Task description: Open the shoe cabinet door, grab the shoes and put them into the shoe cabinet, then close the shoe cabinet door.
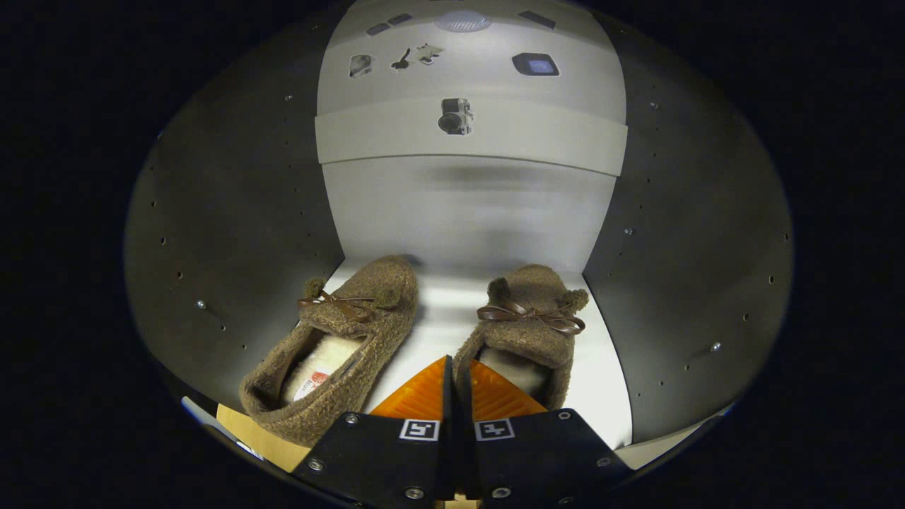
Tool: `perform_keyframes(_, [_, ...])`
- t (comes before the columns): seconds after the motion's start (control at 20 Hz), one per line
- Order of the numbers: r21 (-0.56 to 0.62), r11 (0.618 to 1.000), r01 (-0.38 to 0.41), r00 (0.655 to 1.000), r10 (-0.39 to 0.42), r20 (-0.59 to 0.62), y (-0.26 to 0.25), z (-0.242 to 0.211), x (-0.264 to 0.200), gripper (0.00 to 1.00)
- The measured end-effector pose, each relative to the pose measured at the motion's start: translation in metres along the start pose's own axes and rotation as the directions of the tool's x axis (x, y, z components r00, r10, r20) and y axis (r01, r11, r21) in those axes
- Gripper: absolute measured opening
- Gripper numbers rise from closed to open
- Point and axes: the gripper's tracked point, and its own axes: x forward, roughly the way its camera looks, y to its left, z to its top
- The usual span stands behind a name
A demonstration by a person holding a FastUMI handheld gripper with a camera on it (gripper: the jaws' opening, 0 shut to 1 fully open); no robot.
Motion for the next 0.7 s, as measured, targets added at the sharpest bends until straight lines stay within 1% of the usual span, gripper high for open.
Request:
perform_keyframes(0.1, [-0.008,1.000,0.007,1.000,-0.007,0.011,0.001,0.001,0.000,0.10])
perform_keyframes(0.15, [-0.015,1.000,0.015,1.000,-0.015,0.023,0.000,0.002,-0.001,0.16])
perform_keyframes(0.2, [-0.016,1.000,0.018,0.999,-0.018,0.037,0.000,0.004,-0.003,0.18])
perform_keyframes(0.3, [0.003,1.000,0.017,0.997,-0.018,0.073,0.002,0.010,-0.010,0.27])
perform_keyframes(0.35, [0.012,1.000,0.016,0.996,-0.017,0.087,0.003,0.012,-0.014,0.36])
perform_keyframes(0.4, [0.013,1.000,0.018,0.995,-0.019,0.100,0.004,0.013,-0.019,0.42])
perform_keyframes(0.6, [-0.005,0.998,0.064,0.983,-0.062,0.176,0.005,0.023,-0.046,0.77])
perform_keyframes(0.65, [-0.006,0.997,0.075,0.979,-0.073,0.192,0.006,0.024,-0.054,0.83])
perform_keyframes(0.7, [-0.001,0.997,0.079,0.976,-0.077,0.205,0.007,0.025,-0.064,0.85])
